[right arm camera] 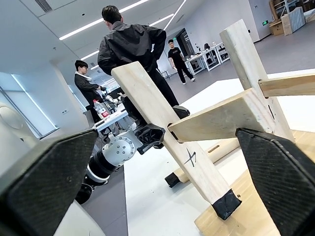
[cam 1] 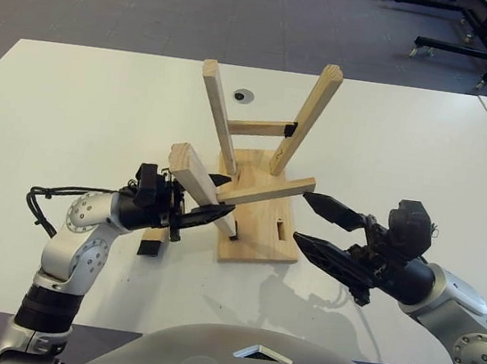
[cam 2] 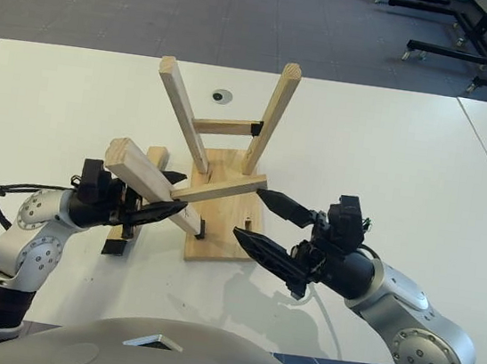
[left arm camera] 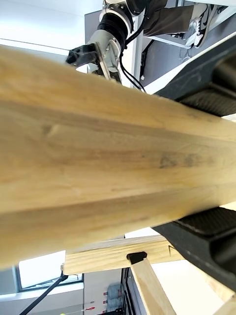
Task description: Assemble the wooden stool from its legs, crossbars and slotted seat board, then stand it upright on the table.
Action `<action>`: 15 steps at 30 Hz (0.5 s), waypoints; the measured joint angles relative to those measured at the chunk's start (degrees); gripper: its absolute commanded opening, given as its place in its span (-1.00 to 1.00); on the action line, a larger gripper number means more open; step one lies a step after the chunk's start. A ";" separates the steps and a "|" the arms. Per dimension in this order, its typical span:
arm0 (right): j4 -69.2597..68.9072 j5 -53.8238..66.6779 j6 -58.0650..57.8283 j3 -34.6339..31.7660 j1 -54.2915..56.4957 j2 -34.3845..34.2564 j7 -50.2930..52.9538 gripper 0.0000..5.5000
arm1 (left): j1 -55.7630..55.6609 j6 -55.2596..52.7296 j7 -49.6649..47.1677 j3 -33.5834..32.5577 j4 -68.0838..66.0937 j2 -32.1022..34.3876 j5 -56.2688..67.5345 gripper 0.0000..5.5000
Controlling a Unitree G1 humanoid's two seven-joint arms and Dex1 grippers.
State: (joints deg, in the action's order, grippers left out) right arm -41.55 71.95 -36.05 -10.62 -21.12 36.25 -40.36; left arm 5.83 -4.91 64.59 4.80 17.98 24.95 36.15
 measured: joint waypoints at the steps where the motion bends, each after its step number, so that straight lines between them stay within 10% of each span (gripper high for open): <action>1: -0.10 -0.08 0.04 0.33 -0.10 -0.46 0.14 0.87 | -0.51 -0.12 0.23 -0.02 -0.26 0.35 -0.02 -0.26; 15: -1.16 -1.69 0.63 1.58 -0.72 -1.96 1.16 0.87 | -2.63 1.71 2.09 1.30 -2.48 2.67 -3.07 -0.26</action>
State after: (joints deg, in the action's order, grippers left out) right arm -42.71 70.25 -35.42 -9.04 -21.84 34.29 -39.21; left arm 3.21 -3.20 66.68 6.10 15.50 27.62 33.09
